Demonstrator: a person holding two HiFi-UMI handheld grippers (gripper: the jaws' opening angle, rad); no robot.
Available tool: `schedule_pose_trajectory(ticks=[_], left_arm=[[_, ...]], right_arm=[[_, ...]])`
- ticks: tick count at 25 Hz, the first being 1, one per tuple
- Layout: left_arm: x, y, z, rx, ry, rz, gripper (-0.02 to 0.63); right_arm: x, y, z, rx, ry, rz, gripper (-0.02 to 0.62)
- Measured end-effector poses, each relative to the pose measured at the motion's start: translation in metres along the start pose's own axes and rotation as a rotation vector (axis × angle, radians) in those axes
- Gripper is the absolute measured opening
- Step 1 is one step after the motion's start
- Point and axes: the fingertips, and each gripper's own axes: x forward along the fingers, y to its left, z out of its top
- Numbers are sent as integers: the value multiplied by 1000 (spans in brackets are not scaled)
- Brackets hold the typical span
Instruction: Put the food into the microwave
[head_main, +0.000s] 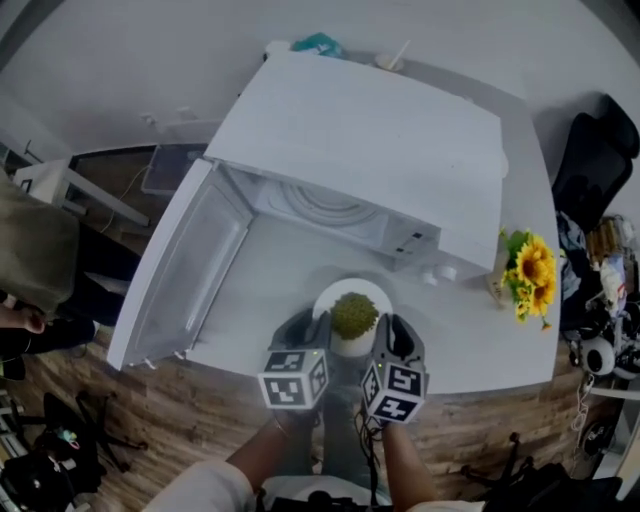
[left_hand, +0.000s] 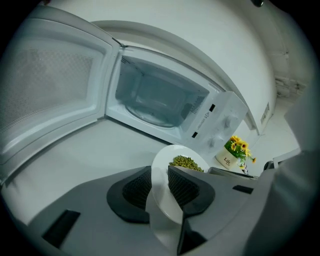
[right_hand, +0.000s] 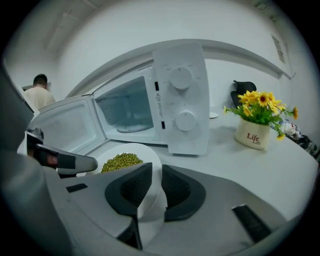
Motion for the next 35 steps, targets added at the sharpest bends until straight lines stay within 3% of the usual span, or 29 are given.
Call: schedule_pose_trajectory(ticks=[7, 14, 35], left_arm=[[-24, 35, 35, -39, -77, 47, 117], [-39, 53, 70, -23, -130, 53, 117], [14, 76, 144, 32, -177, 20, 117]], right_arm=[[10, 49, 32, -54, -46, 79, 78], [14, 79, 65, -76, -92, 111, 78], [79, 90, 117, -9, -188, 77, 67]])
